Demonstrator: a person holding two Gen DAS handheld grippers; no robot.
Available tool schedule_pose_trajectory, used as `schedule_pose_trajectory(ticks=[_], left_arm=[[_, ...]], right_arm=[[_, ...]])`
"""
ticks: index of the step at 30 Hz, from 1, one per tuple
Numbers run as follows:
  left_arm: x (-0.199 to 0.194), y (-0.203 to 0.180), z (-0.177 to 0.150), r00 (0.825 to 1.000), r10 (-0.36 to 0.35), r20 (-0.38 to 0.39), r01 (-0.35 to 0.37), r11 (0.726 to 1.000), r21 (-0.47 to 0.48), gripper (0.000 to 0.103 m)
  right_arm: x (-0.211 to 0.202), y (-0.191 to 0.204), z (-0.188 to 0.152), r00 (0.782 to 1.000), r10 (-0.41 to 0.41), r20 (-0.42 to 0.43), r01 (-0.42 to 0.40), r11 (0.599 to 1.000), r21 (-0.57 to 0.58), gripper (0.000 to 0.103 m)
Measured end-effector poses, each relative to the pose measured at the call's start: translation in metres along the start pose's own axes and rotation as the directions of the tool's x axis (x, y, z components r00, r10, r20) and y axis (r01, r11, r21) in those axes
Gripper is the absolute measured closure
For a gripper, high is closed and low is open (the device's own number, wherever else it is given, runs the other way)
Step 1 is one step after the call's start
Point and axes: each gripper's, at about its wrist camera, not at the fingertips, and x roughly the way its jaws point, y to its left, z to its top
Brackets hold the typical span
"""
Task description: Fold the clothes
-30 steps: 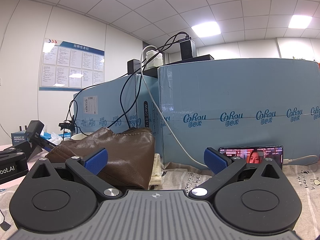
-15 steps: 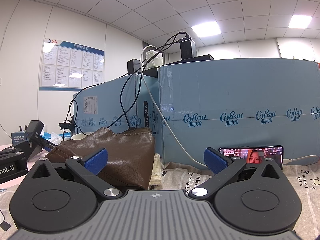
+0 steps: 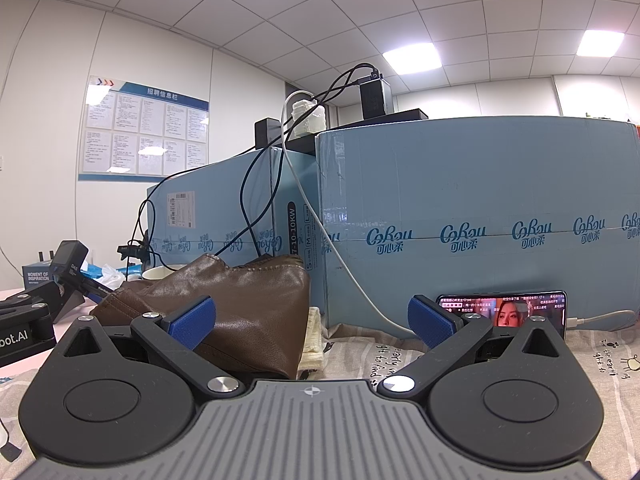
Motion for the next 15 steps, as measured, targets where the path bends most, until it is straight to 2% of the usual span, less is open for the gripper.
schedule_pose_trajectory(ticks=[7, 15], left_arm=[[-0.0006, 0.0007, 0.0000, 1.000, 0.004, 0.000, -0.004, 1.000, -0.001, 0.000], [-0.0087, 0.0032, -0.0001, 0.999, 0.017, 0.038, -0.017, 1.000, -0.016, 0.000]], right_arm=[[0.0000, -0.0001, 0.0000, 1.000, 0.000, 0.000, 0.000, 1.000, 0.000, 0.000], [-0.0007, 0.0024, 0.0010, 1.000, 0.002, 0.003, -0.002, 1.000, -0.009, 0.000]])
